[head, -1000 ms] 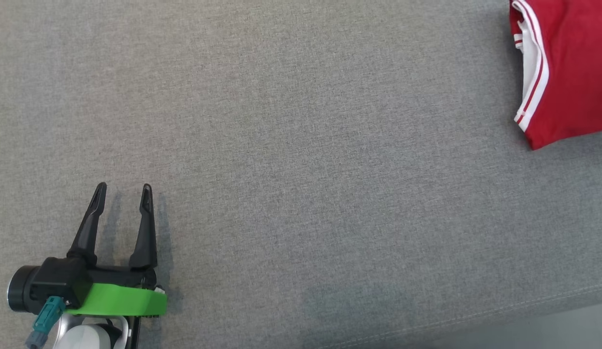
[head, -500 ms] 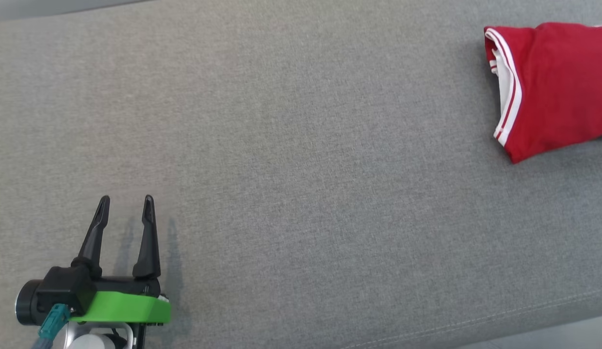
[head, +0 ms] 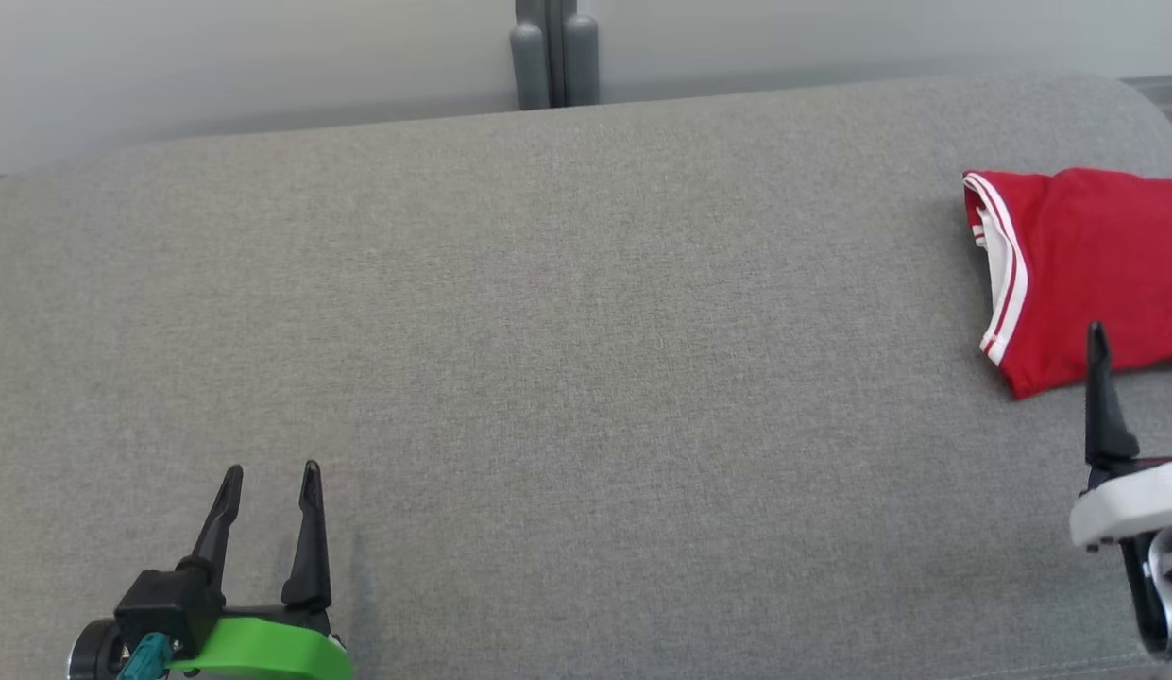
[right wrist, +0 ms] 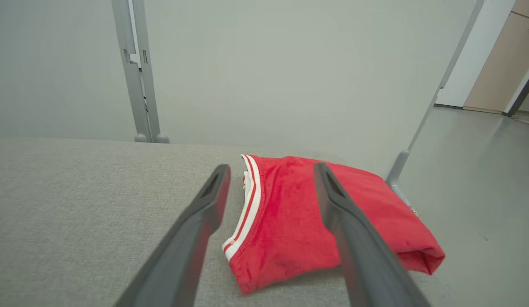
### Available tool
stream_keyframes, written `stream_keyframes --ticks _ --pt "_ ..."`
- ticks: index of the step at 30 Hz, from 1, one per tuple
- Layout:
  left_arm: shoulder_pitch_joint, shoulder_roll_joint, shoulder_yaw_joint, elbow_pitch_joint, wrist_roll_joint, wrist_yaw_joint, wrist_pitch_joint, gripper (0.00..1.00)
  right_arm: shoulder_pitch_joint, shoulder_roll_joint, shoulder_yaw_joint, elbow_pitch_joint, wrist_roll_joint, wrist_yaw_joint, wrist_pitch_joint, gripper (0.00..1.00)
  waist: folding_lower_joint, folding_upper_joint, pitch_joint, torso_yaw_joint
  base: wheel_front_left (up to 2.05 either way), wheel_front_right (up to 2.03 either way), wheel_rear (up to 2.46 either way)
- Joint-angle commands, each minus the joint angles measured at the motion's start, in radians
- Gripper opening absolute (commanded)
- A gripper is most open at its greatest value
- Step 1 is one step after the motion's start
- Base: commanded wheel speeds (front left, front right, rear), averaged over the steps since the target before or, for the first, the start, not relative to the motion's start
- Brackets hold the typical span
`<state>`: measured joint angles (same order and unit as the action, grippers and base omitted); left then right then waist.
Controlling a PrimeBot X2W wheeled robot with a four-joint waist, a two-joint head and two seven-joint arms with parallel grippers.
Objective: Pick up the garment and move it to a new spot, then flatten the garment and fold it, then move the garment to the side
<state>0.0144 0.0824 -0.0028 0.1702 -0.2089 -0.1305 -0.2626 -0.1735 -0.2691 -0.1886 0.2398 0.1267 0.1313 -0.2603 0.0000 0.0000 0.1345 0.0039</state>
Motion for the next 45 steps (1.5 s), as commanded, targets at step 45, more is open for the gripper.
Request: stream_keyframes --ticks 45 --pt "0.029 -0.011 -0.002 0.114 0.001 0.0 0.0 1.0 0.27 0.217 -0.022 -0.129 -0.21 0.0 -0.002 1.0 0.0 0.0 -0.14 0.068 0.0 0.0 0.0"
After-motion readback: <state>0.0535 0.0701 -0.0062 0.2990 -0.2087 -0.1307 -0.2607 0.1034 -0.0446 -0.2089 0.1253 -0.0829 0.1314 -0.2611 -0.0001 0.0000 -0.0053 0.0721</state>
